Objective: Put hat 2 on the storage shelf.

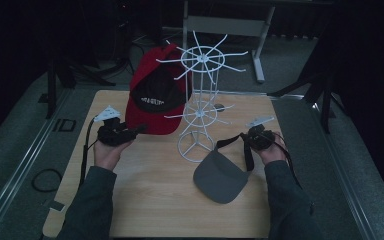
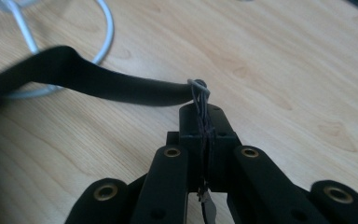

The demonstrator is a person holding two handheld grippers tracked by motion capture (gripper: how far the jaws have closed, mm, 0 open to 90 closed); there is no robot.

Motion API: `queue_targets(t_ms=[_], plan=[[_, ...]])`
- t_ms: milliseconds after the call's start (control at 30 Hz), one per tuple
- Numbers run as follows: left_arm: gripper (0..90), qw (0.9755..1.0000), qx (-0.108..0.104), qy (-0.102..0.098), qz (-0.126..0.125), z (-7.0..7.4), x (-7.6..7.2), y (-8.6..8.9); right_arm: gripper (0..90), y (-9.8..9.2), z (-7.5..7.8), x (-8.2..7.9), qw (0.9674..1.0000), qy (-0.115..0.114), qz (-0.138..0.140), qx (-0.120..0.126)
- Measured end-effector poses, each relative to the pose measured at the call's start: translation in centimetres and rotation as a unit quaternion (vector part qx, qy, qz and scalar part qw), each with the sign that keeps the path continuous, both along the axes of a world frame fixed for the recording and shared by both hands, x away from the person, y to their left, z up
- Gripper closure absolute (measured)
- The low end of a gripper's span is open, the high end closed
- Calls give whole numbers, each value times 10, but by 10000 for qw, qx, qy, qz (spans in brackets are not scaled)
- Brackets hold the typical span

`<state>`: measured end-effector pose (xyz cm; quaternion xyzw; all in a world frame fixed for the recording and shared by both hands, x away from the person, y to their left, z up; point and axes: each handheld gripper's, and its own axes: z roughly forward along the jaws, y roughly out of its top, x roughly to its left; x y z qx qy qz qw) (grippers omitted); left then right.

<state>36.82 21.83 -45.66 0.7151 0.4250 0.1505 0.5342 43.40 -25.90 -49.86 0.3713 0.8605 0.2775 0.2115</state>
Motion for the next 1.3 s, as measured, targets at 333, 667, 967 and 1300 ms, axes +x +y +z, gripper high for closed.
queue_targets(t_ms=[333,667,967,1300], plan=[[607,10000,-20,-15,22,-1,-1,1,879,-10,21,-5,9999,-100,65,113],[605,10000,-19,-26,15,-1,-2,1,879,-13,52,-18,9975,-554,181,391],[605,10000,-17,-20,33,-1,-2,1,879,-14,76,-32,9924,-985,349,652],[605,10000,-25,-14,38,-1,-1,1,878,-10,101,-46,9879,-1269,559,693]])
